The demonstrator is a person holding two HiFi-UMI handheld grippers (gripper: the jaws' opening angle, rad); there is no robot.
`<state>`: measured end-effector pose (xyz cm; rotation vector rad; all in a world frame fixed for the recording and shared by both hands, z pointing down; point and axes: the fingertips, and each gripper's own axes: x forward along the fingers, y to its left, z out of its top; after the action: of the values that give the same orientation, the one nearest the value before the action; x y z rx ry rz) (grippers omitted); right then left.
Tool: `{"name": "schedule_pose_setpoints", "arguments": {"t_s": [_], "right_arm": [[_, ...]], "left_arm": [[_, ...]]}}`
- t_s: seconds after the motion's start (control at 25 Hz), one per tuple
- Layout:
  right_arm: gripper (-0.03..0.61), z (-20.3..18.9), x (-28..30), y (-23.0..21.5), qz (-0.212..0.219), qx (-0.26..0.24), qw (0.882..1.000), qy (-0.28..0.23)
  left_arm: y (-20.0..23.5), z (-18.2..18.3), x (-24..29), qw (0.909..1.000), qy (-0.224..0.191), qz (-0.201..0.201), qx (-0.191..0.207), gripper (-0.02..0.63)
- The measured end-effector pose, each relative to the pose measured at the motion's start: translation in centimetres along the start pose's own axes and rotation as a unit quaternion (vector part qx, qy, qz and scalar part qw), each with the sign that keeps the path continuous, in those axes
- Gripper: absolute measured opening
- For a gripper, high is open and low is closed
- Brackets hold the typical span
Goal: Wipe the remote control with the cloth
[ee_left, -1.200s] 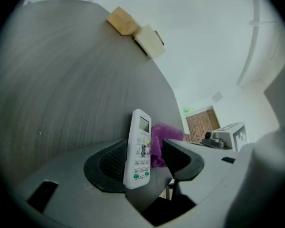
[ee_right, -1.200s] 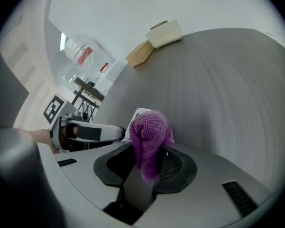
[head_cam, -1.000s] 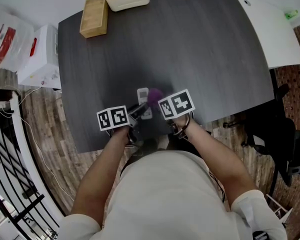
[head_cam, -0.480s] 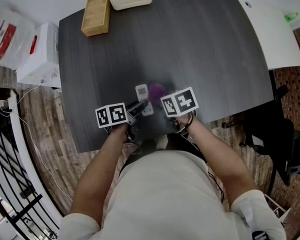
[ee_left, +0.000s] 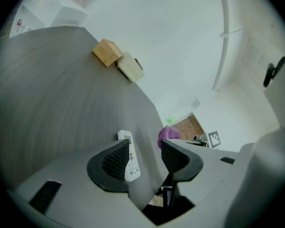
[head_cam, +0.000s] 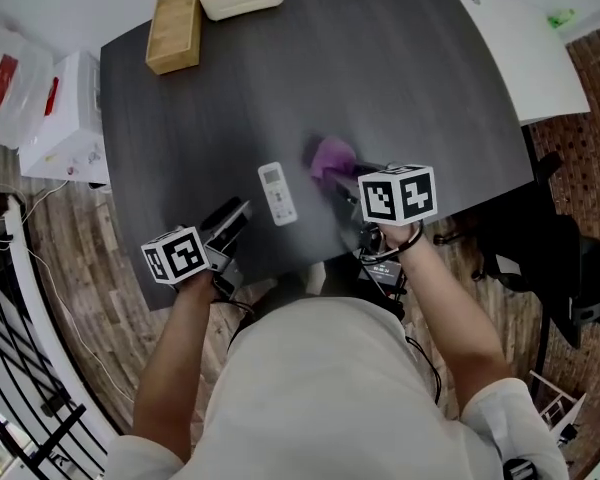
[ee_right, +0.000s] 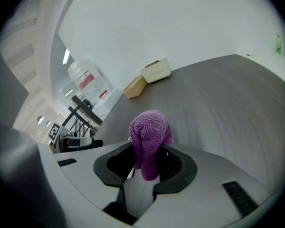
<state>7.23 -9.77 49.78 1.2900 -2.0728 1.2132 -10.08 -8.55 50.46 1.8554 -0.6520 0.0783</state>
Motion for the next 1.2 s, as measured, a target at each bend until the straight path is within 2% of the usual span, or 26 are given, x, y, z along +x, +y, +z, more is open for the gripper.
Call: {"name": "schedule_pose_setpoints", "arguments": {"t_s": [0.08, 0.2, 0.36, 0.48, 0.6, 0.68, 0.72, 0.76, 0.84, 0.88, 0.92, 0.96, 1.0, 1.04, 1.08, 1.12, 1.2], "right_arm": [[0.121, 0.6, -1.2, 0.5, -0.004, 0.008, 1.0, -0.024], [0.121, 1.2, -3.4, 1.6, -0.005, 0.013, 0.998, -0.065], [0.121, 1.0, -7.1, 3.7, 0.006, 0.015, 0.993, -0.115], [0.121, 0.1, -10.2, 5.2, 0.024, 0.02, 0.989, -0.143], [0.121, -0.6, -13.2, 6.3, 0.04, 0.016, 0.985, -0.165], [0.121, -1.1, -15.0, 6.7, 0.042, 0.0, 0.983, -0.178], [0.121, -1.3, -15.9, 6.8, 0.042, -0.012, 0.982, -0.183], [0.121, -1.7, -16.9, 7.0, 0.043, -0.025, 0.981, -0.189], [0.121, -2.4, -18.9, 7.1, 0.048, -0.051, 0.978, -0.198], [0.121, -2.9, -19.9, 7.2, 0.052, -0.061, 0.976, -0.2], [0.121, -3.4, -20.8, 7.2, 0.058, -0.067, 0.975, -0.202], [0.121, -4.1, -21.8, 7.2, 0.065, -0.07, 0.974, -0.204], [0.121, -4.9, -22.7, 7.1, 0.074, -0.07, 0.973, -0.205], [0.121, -5.8, -23.7, 7.0, 0.083, -0.066, 0.973, -0.206], [0.121, -6.8, -24.8, 6.9, 0.092, -0.06, 0.972, -0.207], [0.121, -7.8, -25.8, 6.8, 0.101, -0.052, 0.972, -0.207], [0.121, -10.1, -27.9, 6.8, 0.121, -0.033, 0.971, -0.203]], "left_arm": [[-0.9, 1.1, -2.0, 0.9991, -0.031, -0.028, -0.005, 0.163], [-3.6, 2.1, -4.4, 0.9924, -0.069, -0.101, -0.005, 0.051], [-7.9, 1.1, -6.8, 0.9838, -0.068, -0.165, 0.023, 0.009], [-10.6, -0.4, -8.5, 0.9796, -0.075, -0.182, 0.042, 0.009], [-13.0, -1.6, -10.3, 0.9753, -0.108, -0.181, 0.065, 0.011], [-14.7, -1.7, -11.8, 0.9676, -0.151, -0.161, 0.122, 0.011], [-15.8, -1.8, -12.7, 0.9574, -0.18, -0.141, 0.176, 0.009], [-17.2, -1.9, -13.7, 0.9392, -0.21, -0.114, 0.247, 0.009], [-20.3, -2.5, -15.5, 0.8829, -0.257, -0.053, 0.389, 0.009], [-21.7, -3.0, -16.2, 0.8585, -0.276, -0.03, 0.431, 0.009], [-22.9, -3.5, -16.8, 0.8478, -0.297, -0.021, 0.439, 0.009], [-23.9, -4.0, -17.5, 0.8523, -0.318, -0.035, 0.413, 0.009], [-24.9, -4.8, -18.0, 0.8651, -0.339, -0.073, 0.363, 0.009], [-25.8, -5.9, -18.4, 0.876, -0.354, -0.126, 0.302, 0.009], [-26.6, -7.3, -18.6, 0.8801, -0.362, -0.177, 0.25, 0.009], [-27.5, -9.0, -18.5, 0.881, -0.363, -0.209, 0.22, 0.009], [-28.6, -13.2, -18.1, 0.8871, -0.347, -0.213, 0.216, 0.003]]}}
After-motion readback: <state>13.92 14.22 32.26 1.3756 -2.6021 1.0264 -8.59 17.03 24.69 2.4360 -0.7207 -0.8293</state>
